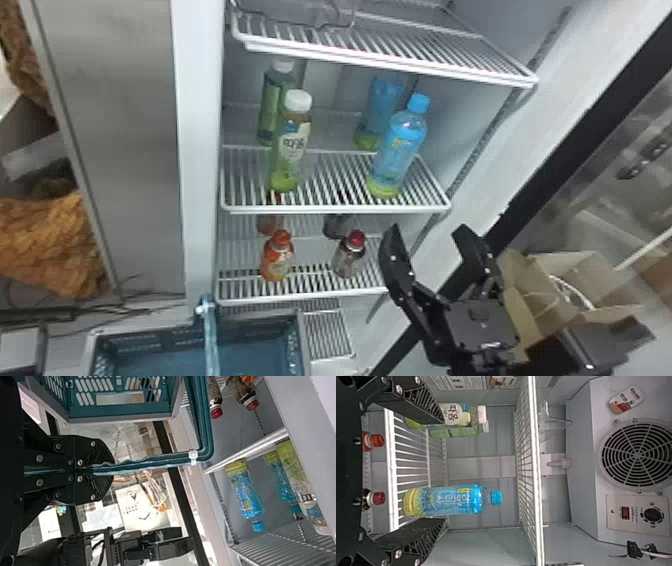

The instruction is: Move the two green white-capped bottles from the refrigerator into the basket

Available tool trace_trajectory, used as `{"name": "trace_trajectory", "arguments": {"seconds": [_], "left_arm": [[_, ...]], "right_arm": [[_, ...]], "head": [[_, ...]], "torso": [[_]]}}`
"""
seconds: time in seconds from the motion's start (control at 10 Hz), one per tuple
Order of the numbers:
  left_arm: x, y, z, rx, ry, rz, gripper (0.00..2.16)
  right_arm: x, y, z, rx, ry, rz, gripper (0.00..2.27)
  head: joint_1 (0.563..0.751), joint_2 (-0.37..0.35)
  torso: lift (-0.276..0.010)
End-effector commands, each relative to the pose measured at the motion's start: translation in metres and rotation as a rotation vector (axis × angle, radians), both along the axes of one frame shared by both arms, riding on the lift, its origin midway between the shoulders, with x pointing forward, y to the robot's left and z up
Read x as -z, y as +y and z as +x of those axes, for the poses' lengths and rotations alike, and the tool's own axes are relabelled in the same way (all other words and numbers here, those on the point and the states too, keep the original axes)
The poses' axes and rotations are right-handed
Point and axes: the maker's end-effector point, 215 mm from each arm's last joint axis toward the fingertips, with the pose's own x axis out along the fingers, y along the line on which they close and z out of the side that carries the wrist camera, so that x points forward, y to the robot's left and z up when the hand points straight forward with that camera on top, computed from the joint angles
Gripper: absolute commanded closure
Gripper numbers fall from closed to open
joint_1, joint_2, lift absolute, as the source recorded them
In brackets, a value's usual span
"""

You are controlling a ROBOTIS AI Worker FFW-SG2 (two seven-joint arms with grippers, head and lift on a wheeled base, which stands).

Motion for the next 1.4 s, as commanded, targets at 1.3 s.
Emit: {"name": "trace_trajectory", "arguments": {"seconds": [1.3], "left_arm": [[0.001, 0.003, 0.000, -0.013, 0.006, -0.004, 1.20]], "right_arm": [[0.030, 0.005, 0.043, -0.069, -0.008, -0.042, 0.17]], "head": [[0.695, -0.350]], "torso": [[-0.004]]}}
